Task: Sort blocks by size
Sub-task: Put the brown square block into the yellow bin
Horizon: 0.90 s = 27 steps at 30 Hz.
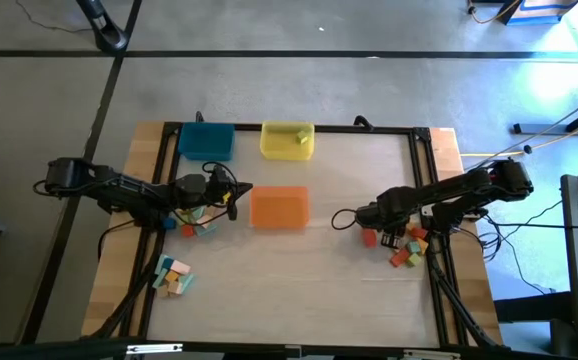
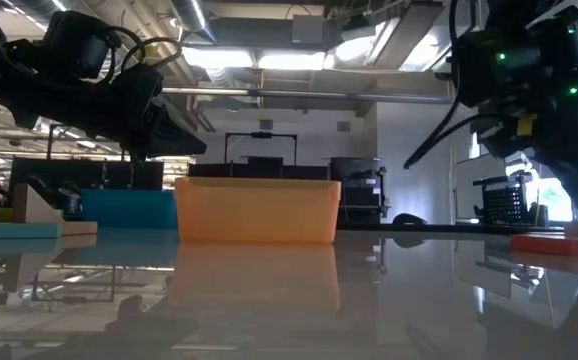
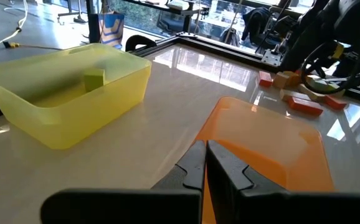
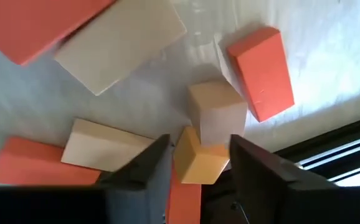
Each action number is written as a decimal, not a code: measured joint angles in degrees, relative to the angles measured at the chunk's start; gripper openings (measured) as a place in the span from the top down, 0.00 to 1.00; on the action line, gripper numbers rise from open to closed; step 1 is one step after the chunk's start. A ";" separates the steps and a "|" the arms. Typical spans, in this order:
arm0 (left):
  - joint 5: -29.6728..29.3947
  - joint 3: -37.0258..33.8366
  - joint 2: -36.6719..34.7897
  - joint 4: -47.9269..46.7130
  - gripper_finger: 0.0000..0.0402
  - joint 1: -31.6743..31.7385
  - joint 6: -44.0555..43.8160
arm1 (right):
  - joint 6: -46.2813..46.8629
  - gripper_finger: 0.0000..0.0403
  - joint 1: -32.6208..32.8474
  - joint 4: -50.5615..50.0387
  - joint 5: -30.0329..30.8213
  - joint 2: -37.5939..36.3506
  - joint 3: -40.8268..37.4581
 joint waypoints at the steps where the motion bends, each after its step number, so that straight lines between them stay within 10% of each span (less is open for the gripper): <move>1: 0.00 0.00 0.00 0.00 0.99 0.00 0.00 | -0.01 0.50 -0.03 -0.08 0.02 0.00 0.01; 10: 0.00 0.00 0.00 -0.12 0.99 0.00 1.31 | -1.55 0.34 -5.52 1.70 -1.04 -0.02 -3.41; 27: 0.00 0.00 0.00 -0.07 0.99 0.00 1.31 | -5.67 0.55 -10.54 10.13 -3.86 5.12 -6.75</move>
